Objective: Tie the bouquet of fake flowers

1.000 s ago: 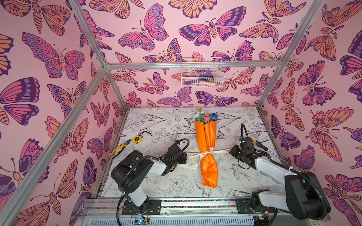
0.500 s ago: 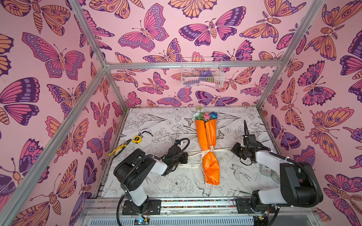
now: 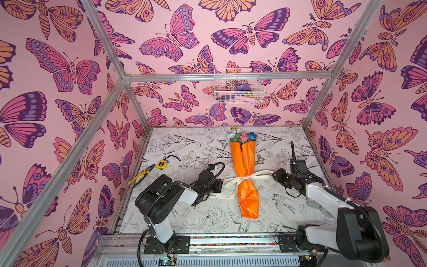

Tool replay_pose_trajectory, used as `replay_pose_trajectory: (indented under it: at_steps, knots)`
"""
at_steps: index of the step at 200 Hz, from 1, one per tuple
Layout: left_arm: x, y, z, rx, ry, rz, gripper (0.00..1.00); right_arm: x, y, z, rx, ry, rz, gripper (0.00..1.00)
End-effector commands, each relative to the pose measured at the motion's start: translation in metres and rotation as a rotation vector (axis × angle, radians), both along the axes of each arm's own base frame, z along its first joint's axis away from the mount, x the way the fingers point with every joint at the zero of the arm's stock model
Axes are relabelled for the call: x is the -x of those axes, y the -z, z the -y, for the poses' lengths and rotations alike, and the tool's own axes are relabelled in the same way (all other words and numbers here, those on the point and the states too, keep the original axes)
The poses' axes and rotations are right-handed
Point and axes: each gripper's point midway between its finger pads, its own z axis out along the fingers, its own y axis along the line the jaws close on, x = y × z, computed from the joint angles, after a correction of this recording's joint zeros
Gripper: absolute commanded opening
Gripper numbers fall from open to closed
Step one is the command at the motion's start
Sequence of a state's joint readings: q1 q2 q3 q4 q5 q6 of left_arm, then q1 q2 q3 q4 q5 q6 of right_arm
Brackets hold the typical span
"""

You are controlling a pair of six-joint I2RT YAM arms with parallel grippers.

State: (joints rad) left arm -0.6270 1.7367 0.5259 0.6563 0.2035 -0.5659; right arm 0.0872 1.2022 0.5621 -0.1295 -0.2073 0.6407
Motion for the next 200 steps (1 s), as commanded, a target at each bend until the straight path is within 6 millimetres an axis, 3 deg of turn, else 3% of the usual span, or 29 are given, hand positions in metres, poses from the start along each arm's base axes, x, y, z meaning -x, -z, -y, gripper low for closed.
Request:
replay_pose_trajectory:
  at_steps: [1, 37, 68, 110, 134, 200]
  knots:
    - [0.006, -0.002, 0.014, 0.025, 0.09, -0.007, 0.0, 0.021, -0.012, -0.004, 0.05, -0.057, -0.021, 0.52]
    - [0.008, -0.007, 0.02, 0.049, 0.11, -0.001, 0.0, 0.039, -0.046, -0.003, 0.103, -0.063, 0.032, 0.53]
    - [0.01, -0.008, 0.018, 0.05, 0.107, -0.004, 0.0, 0.05, -0.063, -0.042, 0.09, -0.177, 0.042, 0.55]
    - [0.012, -0.008, 0.017, 0.051, 0.103, -0.005, 0.0, 0.063, -0.054, -0.107, 0.063, -0.313, -0.024, 0.56]
    - [0.011, -0.008, 0.017, 0.051, 0.104, -0.004, 0.0, 0.066, -0.047, -0.132, 0.038, -0.342, -0.061, 0.57]
    - [0.012, -0.004, 0.018, 0.046, 0.108, -0.013, 0.0, 0.06, -0.036, -0.155, 0.03, -0.366, -0.087, 0.55]
